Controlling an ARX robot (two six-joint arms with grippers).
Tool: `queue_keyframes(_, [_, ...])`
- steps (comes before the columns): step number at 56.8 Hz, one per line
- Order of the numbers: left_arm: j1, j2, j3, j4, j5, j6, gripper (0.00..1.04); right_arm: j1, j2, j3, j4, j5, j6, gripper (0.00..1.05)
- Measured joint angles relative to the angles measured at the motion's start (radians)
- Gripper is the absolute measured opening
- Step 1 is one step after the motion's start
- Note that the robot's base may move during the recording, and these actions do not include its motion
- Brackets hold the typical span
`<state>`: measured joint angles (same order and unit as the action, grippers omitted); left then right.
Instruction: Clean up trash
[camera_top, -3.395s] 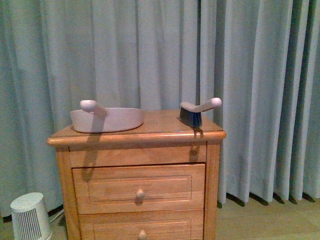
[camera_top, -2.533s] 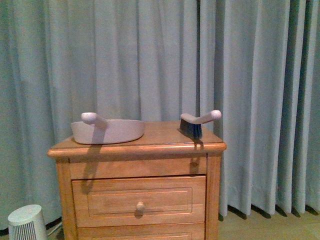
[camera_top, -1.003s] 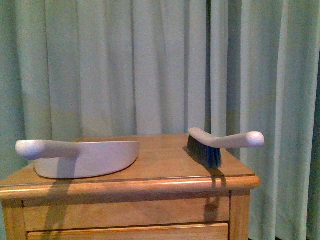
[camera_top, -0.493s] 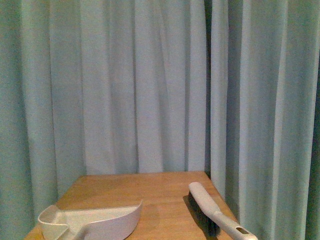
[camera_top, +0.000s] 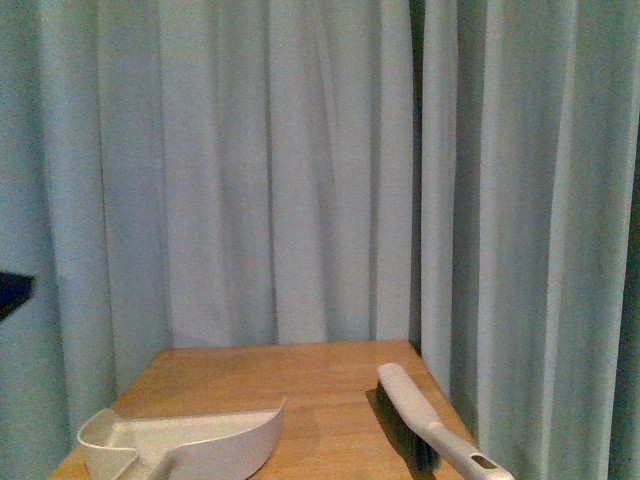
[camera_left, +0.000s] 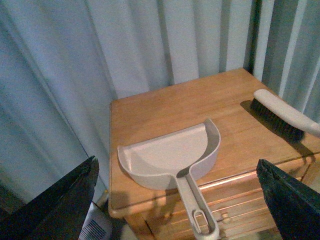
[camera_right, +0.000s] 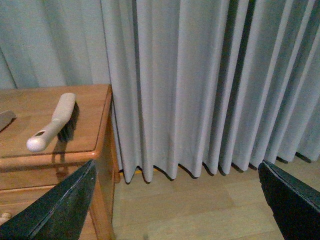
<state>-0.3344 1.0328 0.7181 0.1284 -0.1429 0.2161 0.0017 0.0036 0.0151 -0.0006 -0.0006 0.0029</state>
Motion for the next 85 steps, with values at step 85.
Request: queue_keyframes(85, [-0.037,0.755,0.374,-0.319,-0.227,-0.314,0.97,0.0,0.0,0.0,0.0,0.0,0.0,0.97])
